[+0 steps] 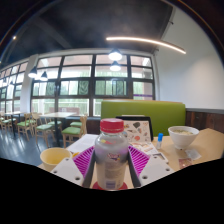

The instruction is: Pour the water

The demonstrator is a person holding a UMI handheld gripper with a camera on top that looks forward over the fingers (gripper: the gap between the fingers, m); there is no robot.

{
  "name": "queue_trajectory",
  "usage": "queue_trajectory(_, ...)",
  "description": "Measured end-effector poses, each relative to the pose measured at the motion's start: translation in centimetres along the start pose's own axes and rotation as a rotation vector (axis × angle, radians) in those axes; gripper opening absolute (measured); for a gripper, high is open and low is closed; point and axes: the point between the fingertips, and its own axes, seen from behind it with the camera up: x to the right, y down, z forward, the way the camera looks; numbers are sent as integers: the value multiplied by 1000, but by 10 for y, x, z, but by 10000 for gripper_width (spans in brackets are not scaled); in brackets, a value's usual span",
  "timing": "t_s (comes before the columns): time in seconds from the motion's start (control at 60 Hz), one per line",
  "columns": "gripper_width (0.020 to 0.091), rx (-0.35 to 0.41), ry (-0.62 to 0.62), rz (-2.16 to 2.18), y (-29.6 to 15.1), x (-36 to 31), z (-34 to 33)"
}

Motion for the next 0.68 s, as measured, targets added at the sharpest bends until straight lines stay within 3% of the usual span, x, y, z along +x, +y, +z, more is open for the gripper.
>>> queue_trajectory(0.05, 748, -33, -10, 3, 4, 5, -27)
queue_trajectory(0.1, 842, -42, -26, 10, 1, -1, -22)
queue_trajectory(0.183, 836, -53, -10, 3, -9, 15, -80)
queue_trajectory(0.2, 832, -50, -8, -1, -10, 6, -58)
queue_trajectory(0.283, 835, -41, 22, -38, -23, 17, -103)
queue_trajectory(0.367, 832, -36, 39, -44, -42, 26, -174)
queue_trajectory(0.683, 831, 8, -75, 71, -66, -6, -352)
